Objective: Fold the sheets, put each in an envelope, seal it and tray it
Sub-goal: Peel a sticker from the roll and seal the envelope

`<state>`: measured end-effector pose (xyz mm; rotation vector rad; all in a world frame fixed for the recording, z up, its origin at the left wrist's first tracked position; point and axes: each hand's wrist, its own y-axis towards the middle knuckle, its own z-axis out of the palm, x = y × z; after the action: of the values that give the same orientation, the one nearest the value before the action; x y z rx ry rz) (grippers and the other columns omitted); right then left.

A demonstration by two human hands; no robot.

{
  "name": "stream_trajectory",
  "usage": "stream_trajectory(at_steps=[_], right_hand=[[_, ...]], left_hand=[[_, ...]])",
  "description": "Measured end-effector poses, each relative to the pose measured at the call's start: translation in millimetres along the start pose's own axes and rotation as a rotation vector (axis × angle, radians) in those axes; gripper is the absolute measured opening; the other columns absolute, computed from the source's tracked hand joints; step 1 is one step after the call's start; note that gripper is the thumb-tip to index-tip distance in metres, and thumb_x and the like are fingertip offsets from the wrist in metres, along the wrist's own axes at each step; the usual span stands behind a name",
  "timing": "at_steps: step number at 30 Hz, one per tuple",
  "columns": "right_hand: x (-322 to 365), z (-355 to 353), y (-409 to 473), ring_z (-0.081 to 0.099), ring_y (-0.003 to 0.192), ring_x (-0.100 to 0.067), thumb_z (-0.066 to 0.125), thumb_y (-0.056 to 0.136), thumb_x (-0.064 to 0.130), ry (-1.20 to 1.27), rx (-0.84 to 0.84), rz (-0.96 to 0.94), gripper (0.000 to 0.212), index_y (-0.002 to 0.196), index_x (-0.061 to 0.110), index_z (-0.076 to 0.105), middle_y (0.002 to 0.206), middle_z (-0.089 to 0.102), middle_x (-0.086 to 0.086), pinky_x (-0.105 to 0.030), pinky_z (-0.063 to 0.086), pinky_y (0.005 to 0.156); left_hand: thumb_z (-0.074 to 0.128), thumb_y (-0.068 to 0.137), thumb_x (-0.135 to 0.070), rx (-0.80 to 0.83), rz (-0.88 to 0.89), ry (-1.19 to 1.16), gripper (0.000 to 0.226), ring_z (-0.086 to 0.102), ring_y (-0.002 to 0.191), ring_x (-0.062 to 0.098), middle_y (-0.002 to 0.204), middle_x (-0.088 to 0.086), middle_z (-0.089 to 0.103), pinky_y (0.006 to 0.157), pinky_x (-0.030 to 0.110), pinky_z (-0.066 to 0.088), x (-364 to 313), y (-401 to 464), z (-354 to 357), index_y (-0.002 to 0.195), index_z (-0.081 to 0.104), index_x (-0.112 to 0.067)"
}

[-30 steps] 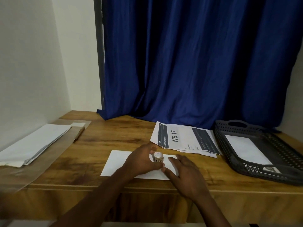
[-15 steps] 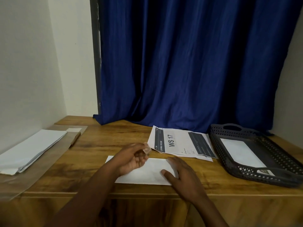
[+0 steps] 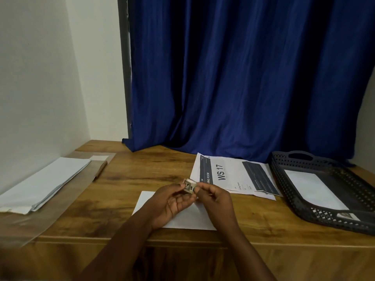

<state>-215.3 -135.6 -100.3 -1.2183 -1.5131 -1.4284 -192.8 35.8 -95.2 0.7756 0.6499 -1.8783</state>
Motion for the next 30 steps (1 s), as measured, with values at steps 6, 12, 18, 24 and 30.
stream_trajectory(at_steps=[6,12,18,24,30], right_hand=[[-8,4,-1,0.075,0.089,-0.01,0.072,0.091,0.01,0.148,-0.002,0.04,0.026,0.112,0.024,0.07,0.097,0.079,0.002,-0.022,0.058,0.073],[-11,-3,-4,0.073,0.076,-0.008,0.071,0.09,0.003,0.184,-0.042,0.015,0.011,0.098,0.007,0.077,0.089,0.08,-0.002,-0.019,0.055,0.066],[-13,-4,-5,0.07,0.07,-0.01,0.07,0.091,0.007,0.154,-0.061,-0.009,0.006,0.09,0.008,0.076,0.083,0.078,-0.005,-0.018,0.054,0.064],[-11,-4,-8,0.069,0.07,-0.006,0.071,0.091,0.008,0.138,-0.082,-0.03,0.009,0.087,0.013,0.076,0.079,0.077,0.002,-0.017,0.053,0.064],[-10,-7,-7,0.07,0.066,-0.015,0.069,0.093,0.008,0.248,-0.191,0.011,0.005,0.092,0.008,0.073,0.078,0.076,-0.008,-0.021,0.055,0.061]], left_hand=[[0.059,0.092,-0.007,0.064,0.012,0.094,0.04,0.069,0.108,0.032,0.129,0.03,0.063,0.097,0.04,0.057,1,-4,2,0.13,0.057,0.005],[0.061,0.09,-0.008,0.059,0.007,0.127,0.036,0.071,0.096,0.028,0.117,0.025,0.068,0.092,0.042,0.058,4,-5,1,0.125,0.063,-0.001],[0.062,0.09,-0.007,0.064,0.015,0.154,0.039,0.067,0.1,0.03,0.121,0.026,0.066,0.095,0.043,0.056,5,-3,-3,0.129,0.061,0.001],[0.063,0.085,-0.011,-0.011,0.056,0.144,0.045,0.068,0.094,0.027,0.116,0.026,0.065,0.09,0.043,0.059,5,0,-1,0.127,0.059,0.003],[0.067,0.084,-0.013,-0.086,0.097,0.067,0.043,0.067,0.096,0.03,0.111,0.022,0.067,0.093,0.047,0.057,5,3,-3,0.125,0.06,0.002]])
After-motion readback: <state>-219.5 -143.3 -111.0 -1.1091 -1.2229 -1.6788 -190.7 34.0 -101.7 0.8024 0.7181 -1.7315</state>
